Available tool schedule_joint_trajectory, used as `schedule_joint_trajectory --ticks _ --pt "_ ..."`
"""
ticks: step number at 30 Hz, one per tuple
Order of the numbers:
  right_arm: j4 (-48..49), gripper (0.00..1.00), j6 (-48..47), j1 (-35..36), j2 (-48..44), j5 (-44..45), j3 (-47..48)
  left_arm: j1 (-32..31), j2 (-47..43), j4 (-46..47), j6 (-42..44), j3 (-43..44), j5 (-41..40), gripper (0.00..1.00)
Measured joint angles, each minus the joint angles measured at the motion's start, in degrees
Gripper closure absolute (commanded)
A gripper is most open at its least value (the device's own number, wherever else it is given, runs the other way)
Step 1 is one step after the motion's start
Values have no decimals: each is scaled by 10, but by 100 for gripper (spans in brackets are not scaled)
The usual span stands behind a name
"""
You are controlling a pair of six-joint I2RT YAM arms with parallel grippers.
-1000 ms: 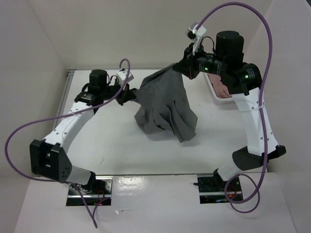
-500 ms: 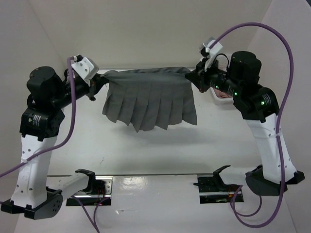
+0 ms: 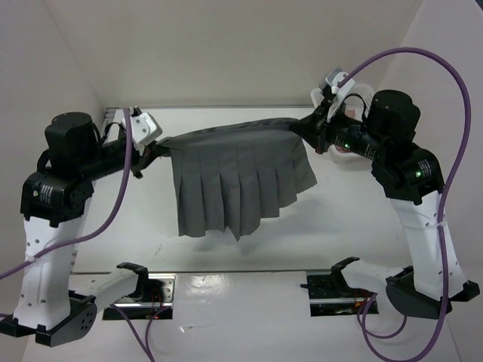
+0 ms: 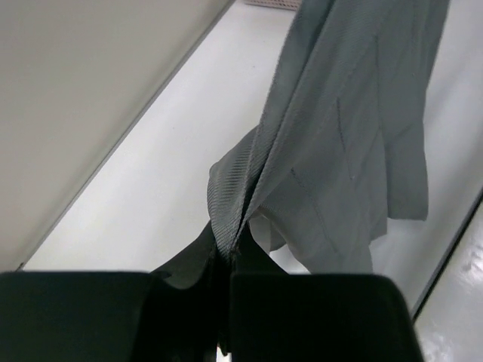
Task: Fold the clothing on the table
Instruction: Flatten the skirt out
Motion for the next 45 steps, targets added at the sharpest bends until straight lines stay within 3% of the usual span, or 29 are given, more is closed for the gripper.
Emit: schedule_joint_trajectory --ticks 8,13,26,34,45 --pt "-6 100 0 -7 -64 -53 -56 -6 -51 -71 61 -3 74 100" --pt "-26 100 -8 -18 -86 -60 -77 -14 -29 -124 94 -13 113 100" --pt "-95 100 -51 -35 -59 -58 -144 -62 24 -170 121 -82 68 100" --pt "-27 100 -62 -27 39 5 -243 -62 135 -115 132 -153 -2 100" --pt "90 100 -59 -7 114 113 -249 -36 239 50 63 -128 -100 100"
